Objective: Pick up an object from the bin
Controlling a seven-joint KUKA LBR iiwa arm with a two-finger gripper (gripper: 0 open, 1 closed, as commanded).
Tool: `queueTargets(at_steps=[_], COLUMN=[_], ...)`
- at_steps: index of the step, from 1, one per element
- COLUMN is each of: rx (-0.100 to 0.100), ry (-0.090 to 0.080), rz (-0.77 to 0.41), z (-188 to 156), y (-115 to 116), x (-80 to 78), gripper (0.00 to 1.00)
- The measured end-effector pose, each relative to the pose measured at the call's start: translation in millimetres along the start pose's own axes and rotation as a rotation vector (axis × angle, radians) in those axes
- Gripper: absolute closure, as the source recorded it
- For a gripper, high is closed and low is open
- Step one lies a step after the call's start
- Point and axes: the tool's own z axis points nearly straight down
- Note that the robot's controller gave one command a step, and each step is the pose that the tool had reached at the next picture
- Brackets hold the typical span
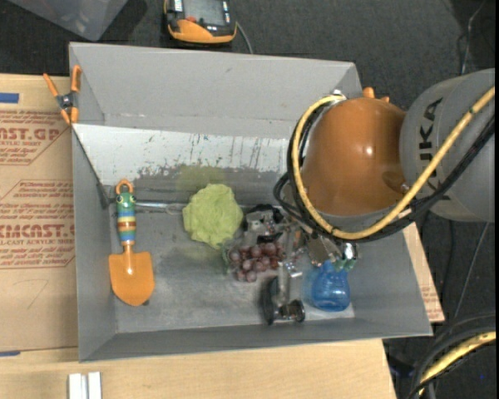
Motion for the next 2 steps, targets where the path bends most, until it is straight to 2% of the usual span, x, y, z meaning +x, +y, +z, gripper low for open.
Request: queueTargets(at_steps=[1, 2], rx=[0.0, -0.002], ry=[-0.002, -0.002], rz=[-0.006, 0.015], z=[7.5, 16.2], y=[-20.7, -24.2], x=[12.2, 6.9], gripper=[0.0, 0.0])
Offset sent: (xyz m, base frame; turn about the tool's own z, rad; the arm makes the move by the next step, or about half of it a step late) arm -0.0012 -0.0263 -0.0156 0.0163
